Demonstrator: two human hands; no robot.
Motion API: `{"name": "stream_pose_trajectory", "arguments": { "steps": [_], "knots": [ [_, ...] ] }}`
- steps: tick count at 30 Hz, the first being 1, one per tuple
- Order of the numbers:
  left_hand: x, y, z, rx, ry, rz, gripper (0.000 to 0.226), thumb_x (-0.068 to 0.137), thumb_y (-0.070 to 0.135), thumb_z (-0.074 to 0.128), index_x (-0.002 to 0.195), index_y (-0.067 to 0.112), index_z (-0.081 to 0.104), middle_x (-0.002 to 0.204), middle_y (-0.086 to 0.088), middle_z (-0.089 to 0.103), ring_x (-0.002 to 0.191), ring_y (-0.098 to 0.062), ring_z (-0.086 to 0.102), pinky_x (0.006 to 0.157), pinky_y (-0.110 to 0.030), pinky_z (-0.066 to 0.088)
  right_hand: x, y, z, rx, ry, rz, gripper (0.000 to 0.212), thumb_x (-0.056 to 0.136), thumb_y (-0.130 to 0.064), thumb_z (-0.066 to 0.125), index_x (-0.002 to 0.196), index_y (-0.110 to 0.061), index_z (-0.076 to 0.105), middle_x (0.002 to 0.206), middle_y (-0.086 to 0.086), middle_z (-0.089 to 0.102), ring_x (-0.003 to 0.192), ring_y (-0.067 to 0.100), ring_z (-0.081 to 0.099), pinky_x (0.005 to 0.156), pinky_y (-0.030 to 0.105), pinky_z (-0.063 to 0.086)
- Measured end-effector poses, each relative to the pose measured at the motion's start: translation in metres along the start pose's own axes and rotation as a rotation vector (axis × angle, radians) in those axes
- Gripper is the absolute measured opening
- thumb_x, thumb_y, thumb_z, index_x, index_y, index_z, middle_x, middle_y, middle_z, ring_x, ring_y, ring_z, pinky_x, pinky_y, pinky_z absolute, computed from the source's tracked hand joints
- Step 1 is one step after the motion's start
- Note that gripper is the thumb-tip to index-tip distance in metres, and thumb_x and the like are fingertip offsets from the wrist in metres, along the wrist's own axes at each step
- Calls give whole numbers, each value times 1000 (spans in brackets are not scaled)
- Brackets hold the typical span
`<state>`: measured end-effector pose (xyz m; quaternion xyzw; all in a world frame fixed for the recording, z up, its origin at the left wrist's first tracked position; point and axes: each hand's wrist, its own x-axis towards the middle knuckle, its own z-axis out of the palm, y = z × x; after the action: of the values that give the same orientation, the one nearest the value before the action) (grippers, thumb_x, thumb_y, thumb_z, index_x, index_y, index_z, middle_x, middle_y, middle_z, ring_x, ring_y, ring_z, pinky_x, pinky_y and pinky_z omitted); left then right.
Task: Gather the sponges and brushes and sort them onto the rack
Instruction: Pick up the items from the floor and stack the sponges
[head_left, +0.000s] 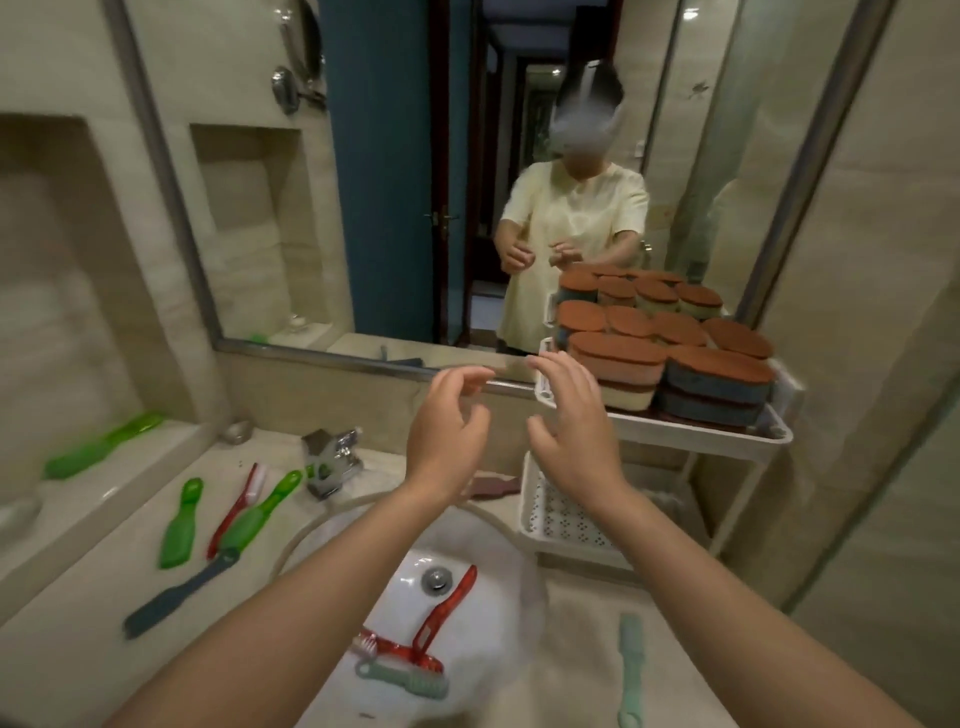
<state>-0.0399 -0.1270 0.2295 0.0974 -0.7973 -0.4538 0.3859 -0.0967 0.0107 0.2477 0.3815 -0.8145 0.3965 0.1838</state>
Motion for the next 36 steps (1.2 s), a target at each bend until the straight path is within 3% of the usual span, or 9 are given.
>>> {"name": "stream_pose_trajectory", "arguments": {
  "steps": [5, 9, 15, 19, 25, 31, 36],
  "knots": [
    [-39, -45, -63, 70, 122, -167, 47, 83, 8, 51, 100, 51, 50, 109, 25, 52, 102, 7, 52, 78, -11, 41, -20, -41, 67, 145, -173, 17, 69, 83, -9, 56, 145, -30, 33, 152, -12, 28, 141, 5, 23, 112, 41, 37],
    [-78, -75, -118, 113, 258, -272, 43, 83, 5, 53, 102, 43, 54, 107, 18, 55, 99, 5, 55, 75, -4, 41, -43, -74, 118, 178, -352, -53, 70, 81, -13, 58, 146, -23, 34, 154, -5, 30, 140, 13, 28, 114, 27, 25],
    [-154, -101, -206, 156, 443, -427, 41, 82, 4, 52, 98, 41, 55, 109, 16, 56, 98, 2, 57, 81, -16, 46, -89, -146, 189, 233, -566, -153, 71, 81, -21, 60, 147, -21, 32, 153, -4, 31, 138, 14, 31, 105, 32, 39],
    [-217, -101, -264, 186, 572, -526, 45, 85, 2, 50, 98, 44, 55, 112, 18, 54, 100, 6, 54, 83, -16, 46, -130, -202, 225, 282, -688, -246, 68, 83, -24, 59, 146, -21, 32, 152, -3, 31, 136, 16, 34, 104, 36, 43],
    [-320, -88, -338, 303, 758, -637, 51, 79, -5, 52, 94, 43, 55, 108, 12, 57, 94, -1, 59, 79, -15, 49, -205, -289, 257, 355, -848, -373, 69, 83, -32, 57, 147, -19, 34, 151, 0, 37, 136, 16, 36, 107, 26, 32],
    [-428, -71, -384, 377, 871, -769, 52, 82, -3, 54, 95, 47, 52, 110, 12, 55, 95, 0, 57, 76, -10, 47, -292, -351, 268, 419, -1017, -468, 71, 86, -19, 63, 150, -19, 31, 154, 1, 31, 139, 16, 34, 110, 27, 30],
    [-514, -56, -406, 414, 950, -874, 48, 84, -3, 56, 102, 41, 53, 112, 13, 54, 99, 1, 56, 83, -16, 48, -363, -389, 277, 467, -1137, -496, 69, 88, -18, 62, 149, -25, 31, 153, -4, 29, 138, 13, 35, 111, 32, 37]
  ]
}}
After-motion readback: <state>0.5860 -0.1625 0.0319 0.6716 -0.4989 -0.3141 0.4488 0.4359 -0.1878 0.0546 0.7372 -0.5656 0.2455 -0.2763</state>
